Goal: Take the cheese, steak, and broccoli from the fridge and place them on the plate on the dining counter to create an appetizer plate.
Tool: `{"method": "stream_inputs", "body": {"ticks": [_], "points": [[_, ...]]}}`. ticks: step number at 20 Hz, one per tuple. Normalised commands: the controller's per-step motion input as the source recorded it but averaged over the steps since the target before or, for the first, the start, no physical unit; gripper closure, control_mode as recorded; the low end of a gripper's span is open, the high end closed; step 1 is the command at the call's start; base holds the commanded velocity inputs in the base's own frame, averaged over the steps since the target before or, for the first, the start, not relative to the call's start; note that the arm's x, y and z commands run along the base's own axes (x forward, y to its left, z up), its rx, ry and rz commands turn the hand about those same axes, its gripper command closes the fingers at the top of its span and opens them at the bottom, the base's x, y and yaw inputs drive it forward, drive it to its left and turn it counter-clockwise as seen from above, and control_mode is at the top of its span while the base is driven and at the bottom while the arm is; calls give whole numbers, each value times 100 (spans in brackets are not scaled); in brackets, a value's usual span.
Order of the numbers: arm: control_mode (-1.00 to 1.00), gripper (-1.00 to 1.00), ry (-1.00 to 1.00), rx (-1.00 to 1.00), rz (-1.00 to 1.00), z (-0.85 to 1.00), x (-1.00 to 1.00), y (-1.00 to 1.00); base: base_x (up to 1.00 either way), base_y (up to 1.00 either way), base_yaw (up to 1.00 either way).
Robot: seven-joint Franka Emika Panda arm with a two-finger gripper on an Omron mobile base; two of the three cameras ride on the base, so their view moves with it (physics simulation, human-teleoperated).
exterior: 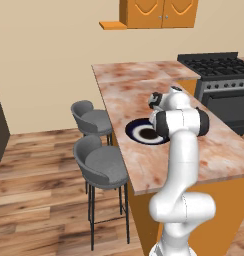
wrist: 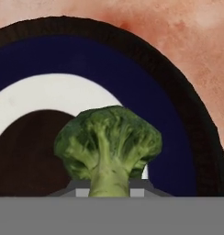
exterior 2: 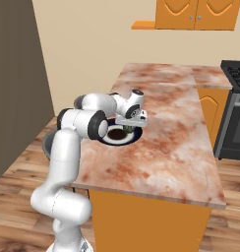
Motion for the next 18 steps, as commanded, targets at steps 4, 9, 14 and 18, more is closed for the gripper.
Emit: {"method": "stream_inputs", "body": {"ticks": [4, 9, 14, 18], "points": [[-100, -100, -1, -5, 0, 1, -4, 0, 0, 0, 0], [-100, -100, -12, -6, 0, 45, -48, 0, 0, 0, 0], [-100, -100, -13, -6, 0, 92, -67, 8, 0, 0, 0], [-100, -100, -12, -7, 0, 98, -97, 43, 0, 0, 0]]}}
